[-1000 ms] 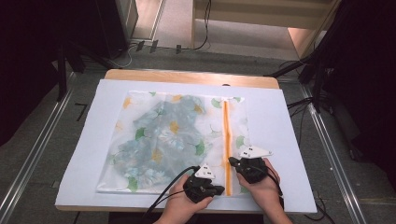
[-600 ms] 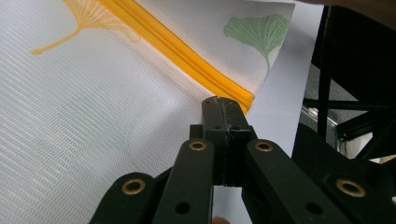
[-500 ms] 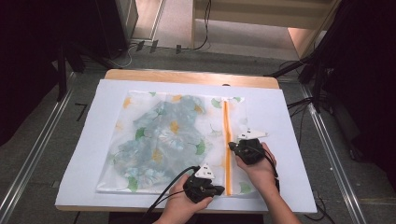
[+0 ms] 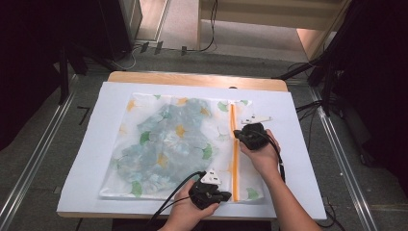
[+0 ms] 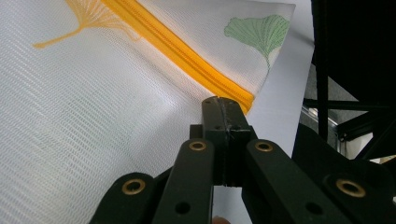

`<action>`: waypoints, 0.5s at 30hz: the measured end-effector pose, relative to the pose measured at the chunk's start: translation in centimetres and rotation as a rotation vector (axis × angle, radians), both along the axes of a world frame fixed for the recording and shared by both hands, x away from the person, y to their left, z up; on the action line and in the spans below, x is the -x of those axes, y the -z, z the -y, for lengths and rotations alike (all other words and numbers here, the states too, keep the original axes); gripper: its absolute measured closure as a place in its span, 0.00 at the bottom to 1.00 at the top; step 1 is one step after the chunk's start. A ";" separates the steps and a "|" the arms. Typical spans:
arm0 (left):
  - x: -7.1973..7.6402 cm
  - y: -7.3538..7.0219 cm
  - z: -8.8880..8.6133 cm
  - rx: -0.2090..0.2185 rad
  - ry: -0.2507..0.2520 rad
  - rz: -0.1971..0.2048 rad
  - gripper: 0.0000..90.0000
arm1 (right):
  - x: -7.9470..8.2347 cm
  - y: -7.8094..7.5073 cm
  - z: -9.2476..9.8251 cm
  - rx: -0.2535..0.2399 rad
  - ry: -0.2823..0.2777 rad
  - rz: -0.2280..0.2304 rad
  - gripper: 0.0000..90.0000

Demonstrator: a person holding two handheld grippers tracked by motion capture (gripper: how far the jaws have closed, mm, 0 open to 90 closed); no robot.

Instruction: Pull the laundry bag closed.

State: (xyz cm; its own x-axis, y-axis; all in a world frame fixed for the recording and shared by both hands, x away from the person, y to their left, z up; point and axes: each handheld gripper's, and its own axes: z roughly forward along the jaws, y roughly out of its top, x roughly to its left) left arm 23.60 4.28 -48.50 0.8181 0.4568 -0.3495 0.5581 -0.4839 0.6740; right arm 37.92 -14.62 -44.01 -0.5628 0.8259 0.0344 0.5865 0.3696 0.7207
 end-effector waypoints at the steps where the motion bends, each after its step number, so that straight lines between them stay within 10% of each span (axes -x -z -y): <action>1: 0.0 0.0 0.0 0.006 0.002 -0.003 1.00 | -0.3 0.0 -0.1 0.008 0.004 0.002 1.00; 15: 0.0 0.0 0.0 0.004 0.001 -0.004 1.00 | -1.5 -0.1 -0.4 0.031 -0.001 0.006 1.00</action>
